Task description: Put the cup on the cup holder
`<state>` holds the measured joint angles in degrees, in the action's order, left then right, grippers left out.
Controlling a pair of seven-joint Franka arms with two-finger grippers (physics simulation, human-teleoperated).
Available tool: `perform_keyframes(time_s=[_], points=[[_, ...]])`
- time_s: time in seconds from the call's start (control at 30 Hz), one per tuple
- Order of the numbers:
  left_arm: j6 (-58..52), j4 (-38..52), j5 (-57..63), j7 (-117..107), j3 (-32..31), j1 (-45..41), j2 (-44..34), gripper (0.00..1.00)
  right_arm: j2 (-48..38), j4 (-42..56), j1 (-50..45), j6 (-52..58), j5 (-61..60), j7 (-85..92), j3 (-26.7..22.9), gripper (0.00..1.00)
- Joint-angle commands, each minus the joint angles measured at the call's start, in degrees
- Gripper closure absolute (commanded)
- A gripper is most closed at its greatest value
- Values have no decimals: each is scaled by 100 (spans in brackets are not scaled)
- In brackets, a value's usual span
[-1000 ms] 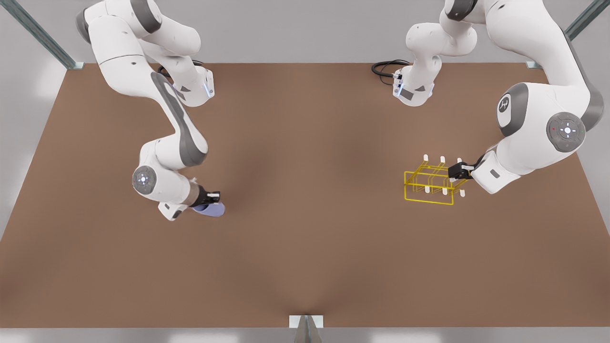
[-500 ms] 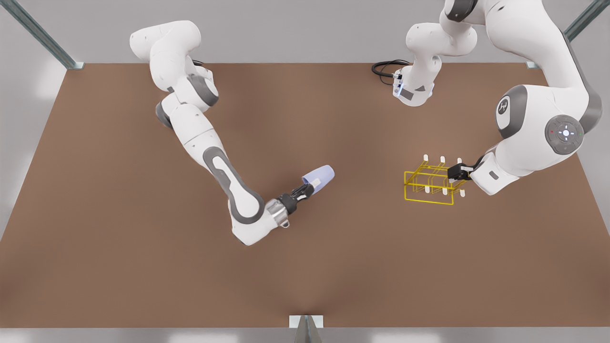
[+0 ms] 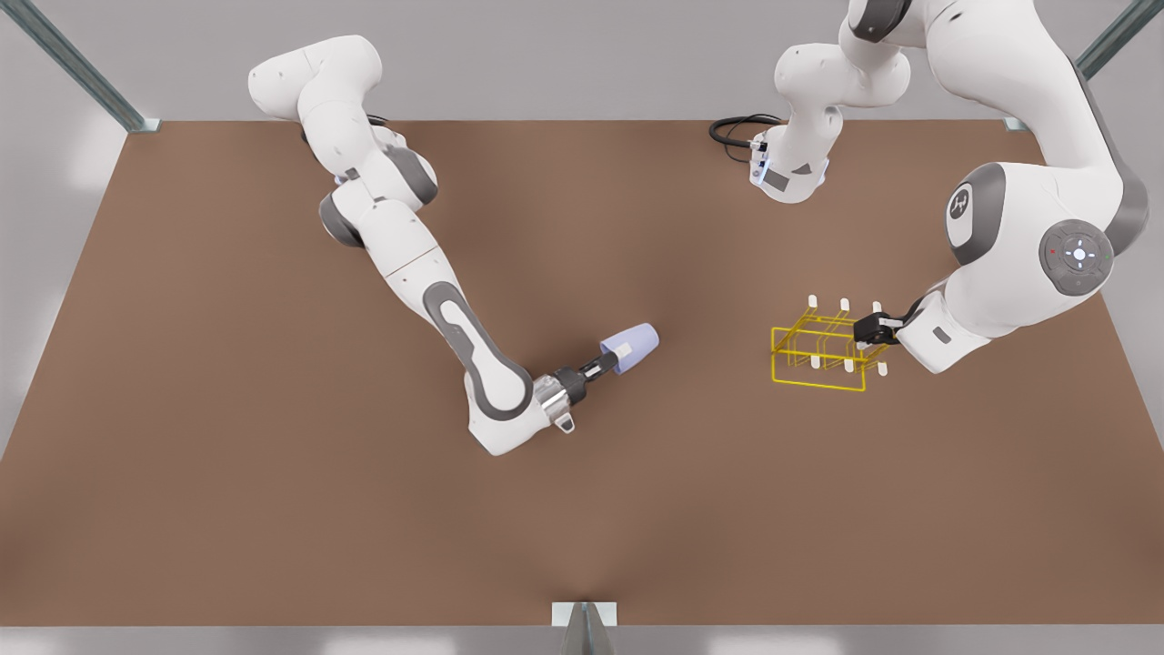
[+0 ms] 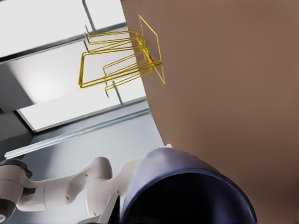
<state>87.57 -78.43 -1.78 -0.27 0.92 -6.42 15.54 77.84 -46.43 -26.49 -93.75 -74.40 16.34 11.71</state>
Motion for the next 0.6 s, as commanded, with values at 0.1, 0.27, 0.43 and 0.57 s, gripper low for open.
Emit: perform_keyframes(time_s=[0.1, 0.27, 0.43, 0.57], points=[[6, 3, 3, 0, -4, 1, 2, 0, -6, 3, -40, -206, -4, 1354, -54, 0], [50, 3, 3, 9, 5, 9, 99, 0, -120, -32, 47, -162, 49, 1327, -362, 0], [173, 12, -6, 0, 5, 9, 134, 0, -173, -41, 39, -170, 154, 1301, -476, 0], [287, 12, -24, 0, -118, -8, 160, 0, -981, -349, 662, 154, 1409, 1310, -494, 0]])
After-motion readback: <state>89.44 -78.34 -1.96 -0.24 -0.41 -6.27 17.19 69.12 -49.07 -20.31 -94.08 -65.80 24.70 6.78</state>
